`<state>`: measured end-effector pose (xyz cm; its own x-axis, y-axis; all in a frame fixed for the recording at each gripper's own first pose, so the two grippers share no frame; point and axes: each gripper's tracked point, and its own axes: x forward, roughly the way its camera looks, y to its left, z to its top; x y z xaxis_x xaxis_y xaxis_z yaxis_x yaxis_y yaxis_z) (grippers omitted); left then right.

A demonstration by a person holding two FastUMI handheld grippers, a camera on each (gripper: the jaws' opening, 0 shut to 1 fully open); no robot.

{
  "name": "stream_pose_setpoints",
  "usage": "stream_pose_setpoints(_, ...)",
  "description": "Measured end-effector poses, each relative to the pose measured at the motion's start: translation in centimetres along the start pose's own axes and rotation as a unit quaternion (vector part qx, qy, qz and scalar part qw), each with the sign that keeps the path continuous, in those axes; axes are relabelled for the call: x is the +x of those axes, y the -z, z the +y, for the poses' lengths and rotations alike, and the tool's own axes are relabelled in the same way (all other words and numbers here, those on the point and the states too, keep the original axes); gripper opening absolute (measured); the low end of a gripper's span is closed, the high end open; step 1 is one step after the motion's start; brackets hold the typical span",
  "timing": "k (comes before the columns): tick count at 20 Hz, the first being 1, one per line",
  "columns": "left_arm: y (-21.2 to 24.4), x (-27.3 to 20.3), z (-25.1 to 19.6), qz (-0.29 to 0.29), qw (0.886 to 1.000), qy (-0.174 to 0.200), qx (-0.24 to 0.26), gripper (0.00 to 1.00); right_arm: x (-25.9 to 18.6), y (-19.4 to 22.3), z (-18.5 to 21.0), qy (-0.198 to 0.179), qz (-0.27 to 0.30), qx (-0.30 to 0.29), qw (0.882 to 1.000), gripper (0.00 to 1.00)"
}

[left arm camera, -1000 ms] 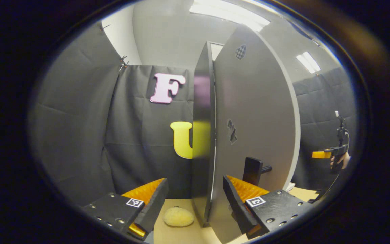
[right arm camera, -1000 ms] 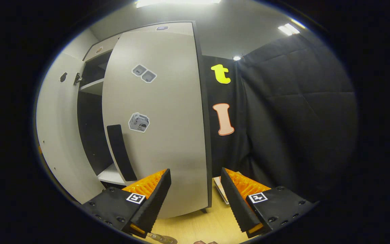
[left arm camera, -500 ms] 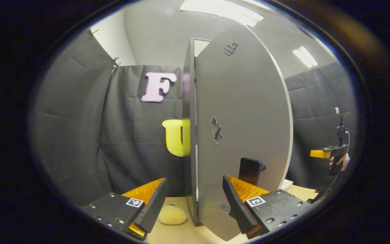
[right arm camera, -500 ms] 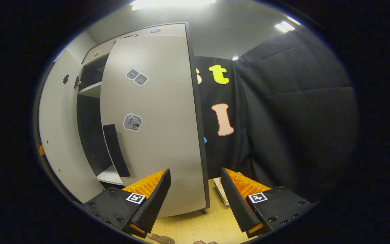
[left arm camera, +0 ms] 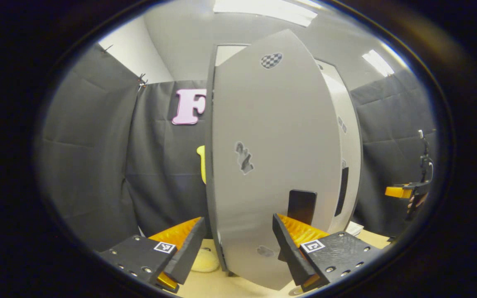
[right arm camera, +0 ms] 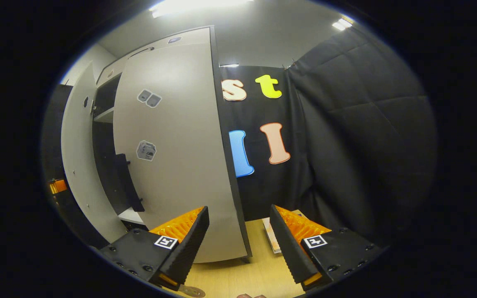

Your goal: Grasp the bottle in the cabinet with the left hand and place it on the coaster, then close the right door with the right hand and the left door with the left hand.

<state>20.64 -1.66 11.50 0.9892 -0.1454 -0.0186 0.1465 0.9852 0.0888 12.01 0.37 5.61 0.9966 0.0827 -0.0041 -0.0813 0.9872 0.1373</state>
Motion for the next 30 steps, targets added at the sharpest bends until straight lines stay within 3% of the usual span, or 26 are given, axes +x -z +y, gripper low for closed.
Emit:
stream_pose_setpoints(5, -0.2, -0.7, -6.0, 0.000, 0.999, -0.036, -0.002, 0.93, -0.1, 1.6, -4.3, -0.017, 0.026, 0.011, 0.999, 0.94)
stream_pose_setpoints(11, 0.6, -5.7, -8.4, 0.009, 0.997, -0.072, -0.007, 0.93, 0.0, 2.8, -7.6, -0.030, 0.035, -0.018, 0.999, 0.94)
stream_pose_setpoints(18, -0.7, -10.9, -8.4, -0.023, 0.995, -0.079, -0.057, 0.94, 0.0, 1.5, -6.0, -0.049, -0.001, -0.004, 0.999, 0.91)
stream_pose_setpoints(22, -0.9, -14.7, -7.3, -0.052, 0.988, -0.116, -0.091, 0.93, 0.9, 1.3, -4.1, -0.065, -0.007, -0.005, 0.998, 0.95)
stream_pose_setpoints(27, 0.8, -16.3, -5.2, -0.019, 0.988, -0.141, -0.059, 0.93, 1.7, 1.7, -1.8, -0.070, 0.011, -0.005, 0.997, 0.92)
stream_pose_setpoints(30, 1.1, -15.8, -4.4, -0.011, 0.990, -0.132, -0.046, 0.94, 1.6, 1.2, -0.8, -0.068, 0.008, -0.004, 0.998, 0.94)
